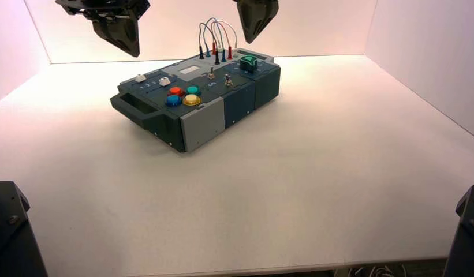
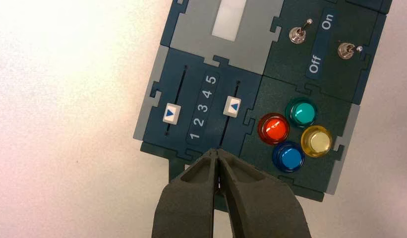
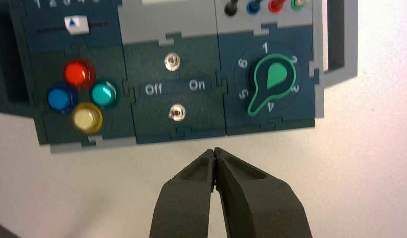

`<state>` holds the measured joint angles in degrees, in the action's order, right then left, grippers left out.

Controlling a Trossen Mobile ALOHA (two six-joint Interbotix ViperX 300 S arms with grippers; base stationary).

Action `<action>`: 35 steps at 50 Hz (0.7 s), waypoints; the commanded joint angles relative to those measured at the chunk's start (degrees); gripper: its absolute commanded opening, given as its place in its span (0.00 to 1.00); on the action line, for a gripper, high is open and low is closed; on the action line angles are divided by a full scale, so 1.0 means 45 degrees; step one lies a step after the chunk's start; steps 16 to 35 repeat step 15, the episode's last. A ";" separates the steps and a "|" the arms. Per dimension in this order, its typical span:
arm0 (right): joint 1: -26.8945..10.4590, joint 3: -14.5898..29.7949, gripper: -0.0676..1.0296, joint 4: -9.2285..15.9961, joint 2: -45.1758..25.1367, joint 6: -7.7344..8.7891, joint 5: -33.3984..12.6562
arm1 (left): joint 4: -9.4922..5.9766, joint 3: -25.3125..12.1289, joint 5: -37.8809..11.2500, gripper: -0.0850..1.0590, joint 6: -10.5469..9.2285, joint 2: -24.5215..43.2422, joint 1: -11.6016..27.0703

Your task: Flip the top switch on with the right gripper.

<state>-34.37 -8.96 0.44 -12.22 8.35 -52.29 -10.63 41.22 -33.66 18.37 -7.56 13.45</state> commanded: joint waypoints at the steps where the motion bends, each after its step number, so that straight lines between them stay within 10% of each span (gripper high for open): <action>1: -0.0020 -0.0117 0.04 0.0000 0.0820 0.0039 0.0156 | -0.0020 -0.0176 0.0039 0.05 0.0020 -0.0332 0.0098; 35: -0.0020 -0.0645 0.04 0.0000 0.1289 0.0039 0.0234 | -0.0020 -0.0176 0.0039 0.05 0.0020 -0.0391 0.0215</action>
